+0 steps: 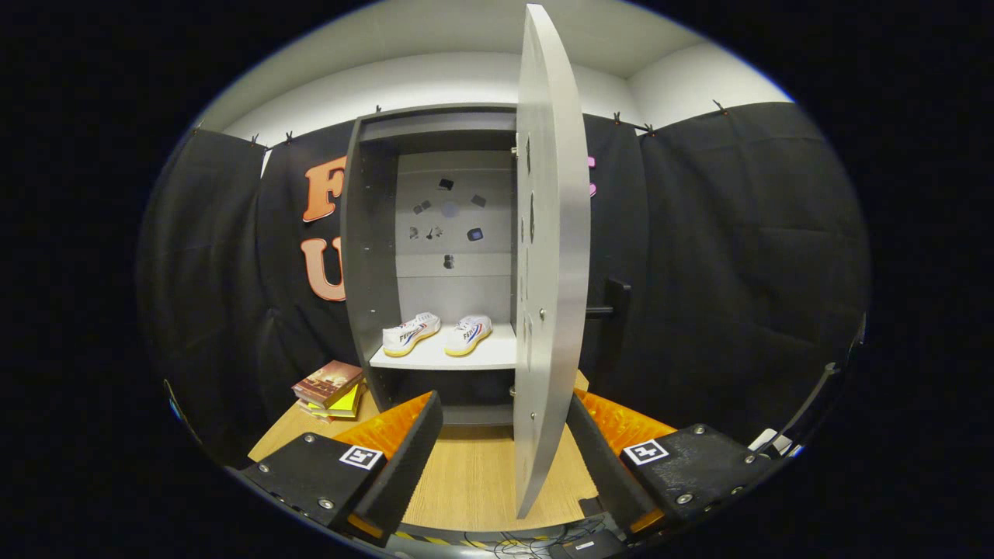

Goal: Open the shoe cabinet door, grab the shoes and put them into the shoe cabinet, then close the shoe cabinet door.

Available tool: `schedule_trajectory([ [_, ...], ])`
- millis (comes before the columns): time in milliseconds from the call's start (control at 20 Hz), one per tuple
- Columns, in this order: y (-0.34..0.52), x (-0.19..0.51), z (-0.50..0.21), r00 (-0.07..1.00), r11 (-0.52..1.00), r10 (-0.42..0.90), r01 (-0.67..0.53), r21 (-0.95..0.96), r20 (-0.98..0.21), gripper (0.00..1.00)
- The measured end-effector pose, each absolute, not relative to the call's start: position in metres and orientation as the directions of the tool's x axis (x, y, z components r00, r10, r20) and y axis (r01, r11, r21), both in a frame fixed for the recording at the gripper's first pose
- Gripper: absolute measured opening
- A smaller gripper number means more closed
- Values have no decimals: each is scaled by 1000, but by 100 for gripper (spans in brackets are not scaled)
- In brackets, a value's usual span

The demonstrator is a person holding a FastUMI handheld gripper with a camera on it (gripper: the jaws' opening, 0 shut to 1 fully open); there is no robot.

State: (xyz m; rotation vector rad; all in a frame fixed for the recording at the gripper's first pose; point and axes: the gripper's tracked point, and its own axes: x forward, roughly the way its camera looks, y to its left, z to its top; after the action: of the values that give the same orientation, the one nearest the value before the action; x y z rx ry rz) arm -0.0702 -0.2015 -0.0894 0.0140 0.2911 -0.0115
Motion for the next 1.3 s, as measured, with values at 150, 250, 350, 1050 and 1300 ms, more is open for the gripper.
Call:
schedule_trajectory([
  [150, -173, -66, -89, 958, 999, 30, -26, 20, -284, 97],
  [250, -153, -60, -88, 959, 998, 58, -50, 36, -277, 97],
  [350, -136, -53, -89, 960, 996, 74, -61, 58, -272, 97],
  [1050, 37, 21, -91, 951, 981, 192, -185, 48, -244, 96],
  [1300, 74, 79, -100, 965, 992, 128, -125, 26, -229, 96],
])
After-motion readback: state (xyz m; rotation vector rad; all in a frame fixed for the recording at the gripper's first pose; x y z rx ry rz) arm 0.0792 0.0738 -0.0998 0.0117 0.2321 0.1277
